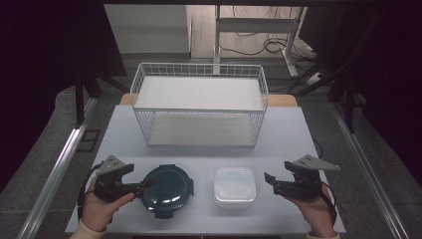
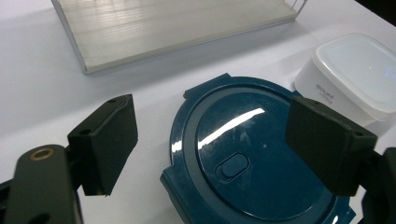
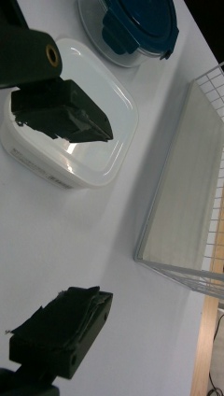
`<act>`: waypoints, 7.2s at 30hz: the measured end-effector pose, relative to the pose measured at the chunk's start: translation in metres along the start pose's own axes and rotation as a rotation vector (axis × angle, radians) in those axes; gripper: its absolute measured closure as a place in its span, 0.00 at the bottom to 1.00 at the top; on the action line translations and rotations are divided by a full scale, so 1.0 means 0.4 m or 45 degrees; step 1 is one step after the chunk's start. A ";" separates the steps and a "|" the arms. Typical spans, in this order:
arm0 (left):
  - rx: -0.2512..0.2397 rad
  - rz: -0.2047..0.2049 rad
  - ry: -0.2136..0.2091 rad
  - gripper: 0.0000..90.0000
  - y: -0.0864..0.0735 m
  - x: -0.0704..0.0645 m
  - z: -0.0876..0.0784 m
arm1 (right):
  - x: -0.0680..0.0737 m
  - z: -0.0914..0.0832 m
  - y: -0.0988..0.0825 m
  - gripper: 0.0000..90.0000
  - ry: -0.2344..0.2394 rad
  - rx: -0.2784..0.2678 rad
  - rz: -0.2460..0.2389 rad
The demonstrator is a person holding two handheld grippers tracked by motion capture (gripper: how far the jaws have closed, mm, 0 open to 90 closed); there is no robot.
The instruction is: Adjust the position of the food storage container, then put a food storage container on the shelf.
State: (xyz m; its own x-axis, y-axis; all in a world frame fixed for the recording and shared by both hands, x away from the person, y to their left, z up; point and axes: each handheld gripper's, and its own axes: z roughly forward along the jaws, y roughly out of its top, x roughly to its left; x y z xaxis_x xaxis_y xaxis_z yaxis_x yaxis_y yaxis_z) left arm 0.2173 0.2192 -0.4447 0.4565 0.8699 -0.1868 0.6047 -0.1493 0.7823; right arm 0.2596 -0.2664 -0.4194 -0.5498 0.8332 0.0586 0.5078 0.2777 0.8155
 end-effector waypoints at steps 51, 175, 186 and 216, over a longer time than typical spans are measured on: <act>0.098 0.059 -0.098 0.53 -0.021 -0.016 -0.009 | 0.023 0.028 -0.013 0.24 -0.020 0.081 -0.005; 0.014 -0.110 0.021 0.28 -0.029 0.102 -0.061 | 0.454 0.328 0.084 0.94 0.390 0.268 -0.310; 0.027 -0.126 0.028 0.26 -0.031 0.102 -0.057 | 0.443 0.305 0.080 0.28 0.443 0.219 -0.104; 0.032 -0.307 -0.009 0.11 -0.080 0.156 -0.110 | 0.484 0.334 0.065 0.15 0.518 0.251 0.168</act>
State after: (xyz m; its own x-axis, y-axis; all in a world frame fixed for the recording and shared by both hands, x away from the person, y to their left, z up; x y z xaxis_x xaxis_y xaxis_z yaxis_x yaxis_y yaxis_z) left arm 0.1976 0.2989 -0.4553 0.3018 0.8784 -0.3707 0.7128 0.0503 0.6996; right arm 0.2548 -0.0340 -0.4637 -0.6674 0.6233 0.4075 0.6854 0.3004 0.6633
